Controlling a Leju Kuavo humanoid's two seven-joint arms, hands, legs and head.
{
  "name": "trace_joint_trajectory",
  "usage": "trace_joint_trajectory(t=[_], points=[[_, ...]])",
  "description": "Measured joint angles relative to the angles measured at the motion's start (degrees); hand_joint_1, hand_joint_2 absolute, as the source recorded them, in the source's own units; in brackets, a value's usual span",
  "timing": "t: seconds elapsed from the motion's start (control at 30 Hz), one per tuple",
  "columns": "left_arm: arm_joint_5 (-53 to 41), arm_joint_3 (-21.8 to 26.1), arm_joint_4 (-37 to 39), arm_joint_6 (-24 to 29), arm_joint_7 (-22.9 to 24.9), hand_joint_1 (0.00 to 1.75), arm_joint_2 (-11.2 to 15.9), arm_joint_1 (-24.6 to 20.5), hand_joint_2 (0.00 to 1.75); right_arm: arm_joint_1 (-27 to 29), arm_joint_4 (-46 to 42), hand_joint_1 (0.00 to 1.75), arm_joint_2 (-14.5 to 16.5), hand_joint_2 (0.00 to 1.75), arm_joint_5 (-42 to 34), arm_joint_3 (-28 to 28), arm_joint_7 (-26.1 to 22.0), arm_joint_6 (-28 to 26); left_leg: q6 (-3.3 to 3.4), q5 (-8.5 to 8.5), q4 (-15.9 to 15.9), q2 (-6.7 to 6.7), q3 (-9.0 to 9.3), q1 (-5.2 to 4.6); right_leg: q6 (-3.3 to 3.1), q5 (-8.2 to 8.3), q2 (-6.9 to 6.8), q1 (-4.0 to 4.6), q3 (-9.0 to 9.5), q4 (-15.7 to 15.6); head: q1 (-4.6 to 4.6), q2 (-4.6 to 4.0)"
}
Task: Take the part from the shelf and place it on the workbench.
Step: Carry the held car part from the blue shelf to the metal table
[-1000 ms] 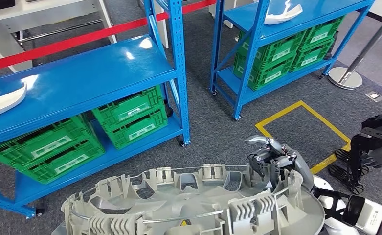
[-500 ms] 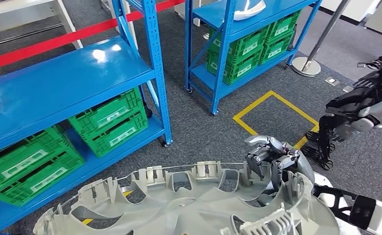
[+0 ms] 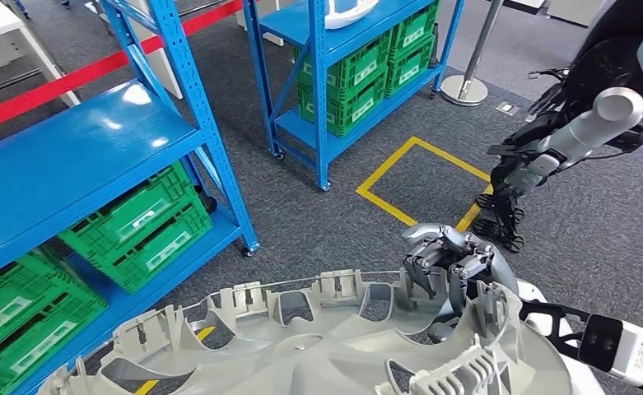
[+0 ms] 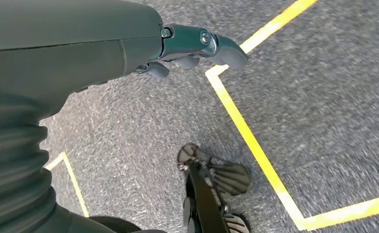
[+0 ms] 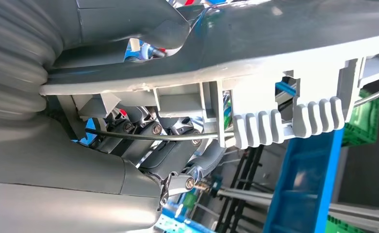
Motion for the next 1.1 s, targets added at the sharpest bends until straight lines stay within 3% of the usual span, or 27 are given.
trace_joint_trajectory(t=[0.03, 0.1, 0.13, 0.2, 0.23, 0.3, 0.37, 0.43, 0.47, 0.5, 0.53, 0.6, 0.67, 0.73, 0.8, 0.87, 0.93, 0.97, 1.0, 1.03, 1.1], points=[[0.0, 0.0, 0.0, 0.0, 0.0, 0.00, 0.0, 0.0, 1.75, -0.1, 0.1, 1.75, 0.0, 1.75, 0.0, 0.1, 0.0, 0.0, -0.06, 2.06, -4.1, -0.94, 1.77, 0.26, 0.19, -0.06, 0.63, -0.07, -0.03, 0.2, -0.02, 0.00], [0.0, 0.0, 0.0, -0.2, 0.0, 0.00, 0.0, 0.0, 1.75, -0.2, 0.1, 1.75, 0.1, 1.75, 0.0, 0.2, 0.1, -0.1, 0.07, 4.18, -10.2, -3.25, 4.42, 0.59, 0.93, -0.12, 1.88, -0.07, -0.37, 0.6, -0.09, -0.01], [0.0, 0.0, 0.1, -0.3, 0.0, 0.00, 0.0, 0.0, 1.75, -0.2, 0.1, 1.75, 0.1, 1.75, 0.0, 0.3, 0.1, -0.1, 0.29, 4.29, -11.4, -3.96, 4.86, 0.60, 1.37, -0.03, 2.47, -0.08, -0.61, 0.7, -0.09, 0.00], [0.0, 0.0, 0.1, -0.4, -0.1, 0.00, -0.1, -0.1, 1.75, -0.3, 0.2, 1.75, 0.1, 1.75, 0.1, 0.5, 0.2, -0.2, 1.09, 4.38, -11.4, -3.17, 4.93, 0.40, 2.21, 0.35, 3.43, -0.24, -1.00, 0.5, -0.06, 0.00], [0.0, 0.0, 0.1, -0.4, -0.2, 0.00, -0.2, -0.1, 1.75, -0.3, 0.2, 1.75, 0.1, 1.75, 0.2, 0.6, 0.1, -0.2, 1.55, 4.57, -11.6, -2.57, 5.00, 0.36, 2.50, 0.32, 3.00, -0.29, -1.19, 0.7, 0.01, 0.01], [0.2, 0.1, 0.0, -0.5, -0.3, 0.00, -0.3, -0.2, 1.75, -0.4, 0.2, 1.75, 0.1, 1.75, 0.3, 0.8, 0.2, -0.1, 2.38, 4.92, -12.0, -1.23, 5.07, 0.39, 2.90, -1.54, 0.30, -0.20, -2.77, 3.8, 0.39, 0.00], [0.4, 0.1, 0.0, -0.7, -0.5, 0.00, -0.4, -0.1, 1.75, -0.5, 0.2, 1.75, 0.1, 1.75, 0.3, 1.0, 0.2, 0.0, 2.75, 4.94, -12.0, 0.20, 4.98, 0.22, 3.17, -5.29, -2.12, -0.11, -6.37, 11.2, 0.76, 0.00], [0.5, 0.1, 0.0, -0.9, -0.8, 0.00, -0.4, -0.1, 1.75, -0.6, 0.4, 1.75, 0.2, 1.75, 0.3, 1.2, 0.2, 0.1, 2.86, 4.86, -12.0, 1.69, 4.91, 0.06, 3.28, -7.21, -2.45, -0.14, -9.19, 17.1, 0.79, 0.00], [0.5, 0.2, 0.0, -1.0, -0.9, 0.00, -0.4, -0.1, 1.75, -0.6, 0.5, 1.75, 0.2, 1.75, 0.2, 1.2, 0.2, 0.1, 2.88, 4.80, -12.0, 2.39, 4.94, 0.01, 3.24, -6.61, -2.53, -0.13, -9.09, 17.0, 0.80, 0.00], [0.5, 0.2, 0.0, -1.1, -1.0, 0.00, -0.5, -0.2, 1.75, -0.7, 0.5, 1.75, 0.2, 1.75, 0.2, 1.2, 0.2, 0.2, 2.85, 4.71, -12.0, 3.04, 5.02, -0.02, 3.13, -5.08, -2.74, -0.11, -7.72, 14.6, 0.80, 0.00], [0.5, 0.2, 0.0, -1.2, -1.0, 0.00, -0.6, -0.3, 1.75, -0.8, 0.5, 1.75, 0.2, 1.75, 0.1, 1.2, 0.2, 0.3, 2.76, 4.59, -11.9, 3.64, 5.15, -0.05, 2.93, -3.10, -3.44, -0.04, -5.40, 10.5, 0.81, 0.00], [0.5, 0.2, 0.0, -1.3, -1.0, 0.00, -0.6, -0.4, 1.75, -1.0, 0.5, 1.75, 0.2, 1.75, 0.0, 1.2, 0.2, 0.5, 2.35, 4.26, -11.9, 4.68, 5.41, -0.33, 2.27, -0.72, -5.42, 0.40, -1.28, 2.9, 0.83, 0.01], [0.4, 0.2, 0.0, -1.4, -1.0, 0.00, -0.7, -0.4, 1.75, -1.1, 0.5, 1.75, 0.1, 1.75, -0.1, 1.1, 0.1, 0.7, 1.78, 4.05, -11.9, 5.56, 5.64, -0.55, 1.65, -0.55, -5.99, 0.82, -0.25, 0.6, 0.79, 0.01], [0.2, 0.2, 0.0, -1.5, -0.9, 0.00, -0.6, -0.5, 1.75, -1.0, 0.5, 1.75, 0.1, 1.75, -0.1, 0.9, 0.1, 0.8, 1.12, 3.85, -12.0, 5.97, 5.89, -0.49, 1.08, -0.29, -4.78, 0.69, -0.39, 0.3, 0.74, 0.00], [0.1, 0.2, 0.0, -1.6, -0.7, 0.00, -0.7, -0.6, 1.75, -0.9, 0.5, 1.75, 0.1, 1.75, 0.1, 0.8, 0.0, 0.8, 0.56, 2.14, -9.8, 3.85, 5.07, -0.36, 0.46, 0.04, -3.70, 0.29, -0.24, -0.1, 0.60, -0.01], [0.0, 0.2, 0.0, -1.8, -0.5, 0.00, -0.7, -0.6, 1.75, -0.8, 0.5, 1.75, 0.1, 1.75, 0.3, 0.8, -0.1, 0.8, 0.31, -1.38, -3.2, 1.13, 2.07, -0.23, 0.12, 0.16, -2.68, 0.11, -0.15, -0.3, 0.30, 0.01], [0.0, 0.2, 0.1, -1.8, -0.3, 0.00, -0.6, -0.4, 1.75, -0.5, 0.5, 1.75, 0.1, 1.75, 0.4, 0.8, -0.1, 0.8, 0.18, -3.50, 3.3, 0.45, -1.16, -0.19, 0.06, 0.13, -1.39, 0.12, -0.17, -0.2, 0.12, 0.01], [0.0, 0.2, 0.1, -1.8, -0.2, 0.00, -0.6, -0.4, 1.75, -0.4, 0.5, 1.75, 0.1, 1.75, 0.5, 0.8, -0.1, 0.8, 0.15, -2.96, 4.0, 0.36, -1.70, -0.15, 0.06, 0.12, -0.66, 0.11, -0.16, -0.1, 0.08, 0.01], [0.0, 0.2, 0.1, -1.8, -0.2, 0.00, -0.6, -0.4, 1.75, -0.4, 0.5, 1.75, 0.1, 1.75, 0.6, 0.8, 0.0, 0.8, 0.14, -1.34, 2.4, 0.23, -1.20, -0.07, 0.12, 0.11, 0.08, 0.07, -0.14, 0.0, 0.05, 0.00], [0.0, 0.2, 0.1, -1.8, -0.2, 0.00, -0.6, -0.4, 1.75, -0.4, 0.5, 1.75, 0.1, 1.75, 0.6, 0.8, 0.0, 0.8, 0.13, 0.92, -1.1, -0.21, 0.21, 0.07, 0.24, 0.07, 0.79, 0.01, -0.12, 0.1, 0.01, 0.00], [0.0, 0.2, 0.1, -1.8, -0.2, 0.00, -0.7, -0.5, 1.75, -0.7, 0.5, 1.75, 0.2, 1.75, 0.6, 0.8, 0.2, 0.9, 0.19, 3.94, -8.1, -2.75, 3.19, 0.49, 0.80, -0.03, 2.19, 0.00, -0.36, 0.5, -0.03, -0.01]])
